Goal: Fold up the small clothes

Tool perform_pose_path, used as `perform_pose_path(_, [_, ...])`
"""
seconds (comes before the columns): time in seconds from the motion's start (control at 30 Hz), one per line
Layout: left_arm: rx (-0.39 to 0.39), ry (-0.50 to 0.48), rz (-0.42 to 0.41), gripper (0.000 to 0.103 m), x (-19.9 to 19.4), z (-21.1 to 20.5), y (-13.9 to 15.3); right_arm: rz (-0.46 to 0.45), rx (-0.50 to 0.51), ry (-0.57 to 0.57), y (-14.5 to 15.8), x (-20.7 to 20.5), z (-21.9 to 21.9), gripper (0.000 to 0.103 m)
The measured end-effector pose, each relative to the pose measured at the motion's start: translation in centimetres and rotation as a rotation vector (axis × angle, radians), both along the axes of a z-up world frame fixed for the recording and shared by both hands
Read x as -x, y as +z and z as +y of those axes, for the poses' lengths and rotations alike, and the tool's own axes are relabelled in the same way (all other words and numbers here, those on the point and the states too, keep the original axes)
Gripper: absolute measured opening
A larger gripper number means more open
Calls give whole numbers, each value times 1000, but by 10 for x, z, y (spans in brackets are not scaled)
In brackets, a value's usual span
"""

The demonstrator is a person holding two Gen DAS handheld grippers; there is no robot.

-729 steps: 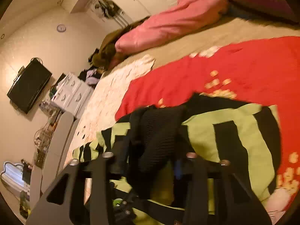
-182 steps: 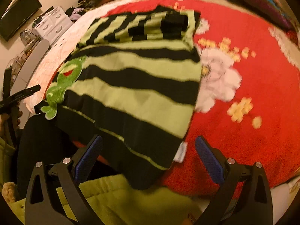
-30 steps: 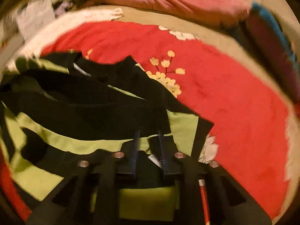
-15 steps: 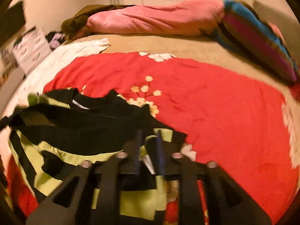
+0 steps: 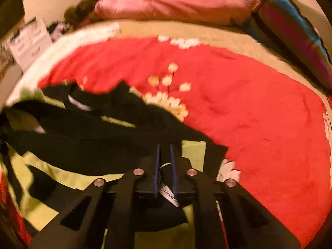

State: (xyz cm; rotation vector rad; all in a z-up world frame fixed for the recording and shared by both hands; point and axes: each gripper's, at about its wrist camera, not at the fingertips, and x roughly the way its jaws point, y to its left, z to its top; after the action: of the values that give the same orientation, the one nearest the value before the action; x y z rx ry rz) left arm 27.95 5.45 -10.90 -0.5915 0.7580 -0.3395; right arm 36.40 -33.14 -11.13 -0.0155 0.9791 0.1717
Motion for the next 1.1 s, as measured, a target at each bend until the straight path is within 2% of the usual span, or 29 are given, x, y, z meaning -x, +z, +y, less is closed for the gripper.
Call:
perform_pose_path(0.03, [7,3,-11,18,0,1,2,-24,-18,-22,7,2,-8,6])
perform_pose_path(0.1, [23,15,-36,25,0,4,5,-63,-122,-88,18,3,-34,6])
perform_pose_path(0.13, [26,21,-50,35,2,5,7,-60,-164,-127,19,2,-47,6])
perform_pose_path(0.17, [22,29,-62,45,3,5,9,-52,-192,-169,17,0,-58,0])
perform_pose_path(0.23, [10,52,-95,53,6,8,13,-50,-143,-275,11,-2,-78,0])
perform_pose_path(0.27, [17,61,-107,55,8,10,16,-36,-152,-316,7,-2,-88,0])
perform_pose_path(0.37, [9,103,-130,60,11,18,21,-17,-190,-334,3,6,-95,1])
perform_pose_path(0.4, [-10,118,-134,60,12,21,23,-32,-186,-278,7,10,-86,6])
perform_pose_path(0.43, [-36,132,-138,60,13,24,26,-48,-158,-201,12,15,-71,22])
perform_pose_path(0.47, [-54,139,-137,60,13,27,27,-77,-129,-128,18,22,-54,31])
perform_pose_path(0.5, [-71,146,-133,60,13,28,29,-96,-120,-77,23,29,-42,46])
perform_pose_path(0.6, [-82,141,-107,60,14,31,33,-94,-109,42,27,38,-8,54])
perform_pose_path(0.63, [-76,124,-96,60,13,30,35,-78,-107,53,24,35,-3,65])
perform_pose_path(0.7, [-57,89,-86,60,14,26,37,-41,-76,74,16,31,11,75])
perform_pose_path(0.73, [-44,68,-77,60,13,22,37,-28,-39,72,10,27,18,75])
perform_pose_path(0.77, [-29,39,-56,60,11,17,34,-6,1,67,3,24,20,75])
perform_pose_path(0.8, [-25,25,-41,60,9,12,31,36,33,65,-7,19,23,67])
perform_pose_path(0.83, [-28,13,-17,61,6,7,27,58,10,80,-15,18,23,42])
perform_pose_path(0.87, [-27,3,2,61,3,2,22,66,-7,95,-19,18,23,38])
perform_pose_path(0.93, [-6,-15,41,61,-2,-8,12,45,-46,99,-14,21,18,17])
perform_pose_path(1.0, [-12,-19,45,62,-6,-14,7,3,-111,58,-2,25,5,14])
perform_pose_path(1.1, [-40,8,28,69,-13,-17,7,-27,-177,-8,7,23,-18,9])
